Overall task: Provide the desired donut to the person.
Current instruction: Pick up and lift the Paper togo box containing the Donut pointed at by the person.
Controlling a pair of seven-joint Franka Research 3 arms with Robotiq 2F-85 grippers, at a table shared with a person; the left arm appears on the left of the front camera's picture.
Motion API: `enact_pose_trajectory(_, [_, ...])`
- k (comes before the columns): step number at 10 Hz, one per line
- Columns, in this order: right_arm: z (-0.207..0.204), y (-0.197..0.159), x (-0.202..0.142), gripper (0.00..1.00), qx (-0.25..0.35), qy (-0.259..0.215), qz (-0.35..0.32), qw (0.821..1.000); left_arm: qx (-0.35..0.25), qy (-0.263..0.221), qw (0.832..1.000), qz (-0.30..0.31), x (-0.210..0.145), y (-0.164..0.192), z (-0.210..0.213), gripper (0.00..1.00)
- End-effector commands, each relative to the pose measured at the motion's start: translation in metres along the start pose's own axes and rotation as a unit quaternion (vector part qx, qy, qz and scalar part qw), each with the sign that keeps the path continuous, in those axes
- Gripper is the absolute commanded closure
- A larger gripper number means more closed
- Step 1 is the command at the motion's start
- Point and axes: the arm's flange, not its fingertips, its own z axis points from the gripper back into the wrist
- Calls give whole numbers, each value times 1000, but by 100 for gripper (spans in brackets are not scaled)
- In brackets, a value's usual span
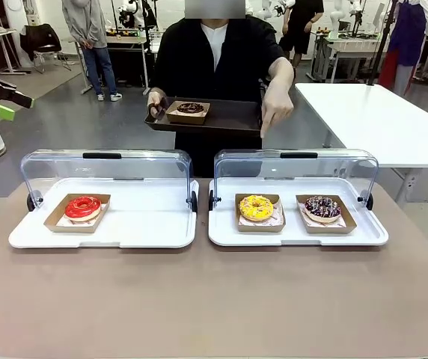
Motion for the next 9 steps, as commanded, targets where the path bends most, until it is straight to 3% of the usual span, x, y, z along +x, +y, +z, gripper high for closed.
enact_pose_trajectory(1, [-1, -1, 3, 0, 9, -13, 7, 1000, -1, -1, 1000, 5, 1, -1, 0, 0])
enact_pose_trajectory(9, [-1, -1, 3, 0, 9, -13, 7, 1000, -1, -1, 1000, 5, 1, -1, 0, 0])
